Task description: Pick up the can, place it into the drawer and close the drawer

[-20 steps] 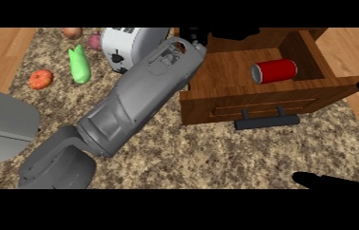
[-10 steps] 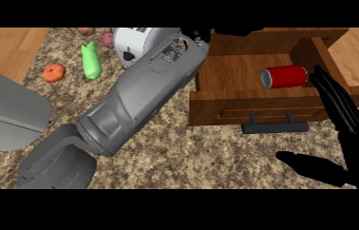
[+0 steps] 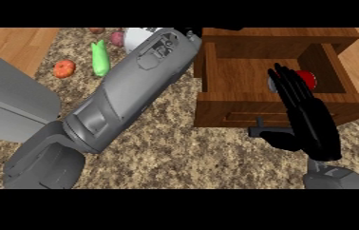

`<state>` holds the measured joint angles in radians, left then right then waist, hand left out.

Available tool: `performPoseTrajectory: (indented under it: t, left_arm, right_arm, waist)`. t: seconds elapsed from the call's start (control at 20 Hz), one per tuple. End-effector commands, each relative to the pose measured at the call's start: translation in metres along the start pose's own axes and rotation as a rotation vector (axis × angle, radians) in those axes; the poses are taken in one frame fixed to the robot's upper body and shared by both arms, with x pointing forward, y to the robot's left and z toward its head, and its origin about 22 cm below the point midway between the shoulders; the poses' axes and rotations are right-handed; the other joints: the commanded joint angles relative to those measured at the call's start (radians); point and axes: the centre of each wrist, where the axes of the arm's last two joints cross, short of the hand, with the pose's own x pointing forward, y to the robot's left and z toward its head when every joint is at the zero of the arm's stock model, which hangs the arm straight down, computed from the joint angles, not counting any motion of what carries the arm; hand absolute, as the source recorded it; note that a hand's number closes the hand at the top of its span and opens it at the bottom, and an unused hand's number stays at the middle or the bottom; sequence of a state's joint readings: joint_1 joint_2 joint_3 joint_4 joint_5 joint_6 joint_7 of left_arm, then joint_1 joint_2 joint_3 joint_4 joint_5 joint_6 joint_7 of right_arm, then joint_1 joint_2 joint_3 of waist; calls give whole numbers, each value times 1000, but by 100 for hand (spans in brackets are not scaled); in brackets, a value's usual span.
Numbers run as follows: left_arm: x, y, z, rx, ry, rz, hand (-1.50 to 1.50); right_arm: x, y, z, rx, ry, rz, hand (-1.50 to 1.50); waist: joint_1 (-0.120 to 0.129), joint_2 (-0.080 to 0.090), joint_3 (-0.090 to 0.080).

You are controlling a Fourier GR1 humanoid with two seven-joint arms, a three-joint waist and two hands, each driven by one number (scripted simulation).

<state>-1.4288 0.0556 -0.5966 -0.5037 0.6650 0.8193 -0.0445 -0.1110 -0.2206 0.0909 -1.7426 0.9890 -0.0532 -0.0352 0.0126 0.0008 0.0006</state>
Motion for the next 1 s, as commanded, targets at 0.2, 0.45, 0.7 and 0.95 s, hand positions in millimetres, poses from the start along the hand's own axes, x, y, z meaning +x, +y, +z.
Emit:
performPoseTrajectory:
  t: [0.2,0.45,0.7,0.95]
  left_arm:
    - [-12,42,0,10,16,-19,-150]
    - [7,60,-2,2,20,6,-150]
    - [13,92,-6,-3,10,-6,-150]
    - [16,92,3,5,39,-2,-150]
  right_arm:
    - [-22,54,-10,-20,62,30,-150]
    - [-33,67,-37,-14,81,66,-150]
    - [-42,90,-49,-5,111,137,-150]
    - [-46,102,-62,-47,108,185,-150]
  waist:
    - [24,-7,0]
    - [24,-4,0]
    - [50,1,0]
    - [44,3,1]
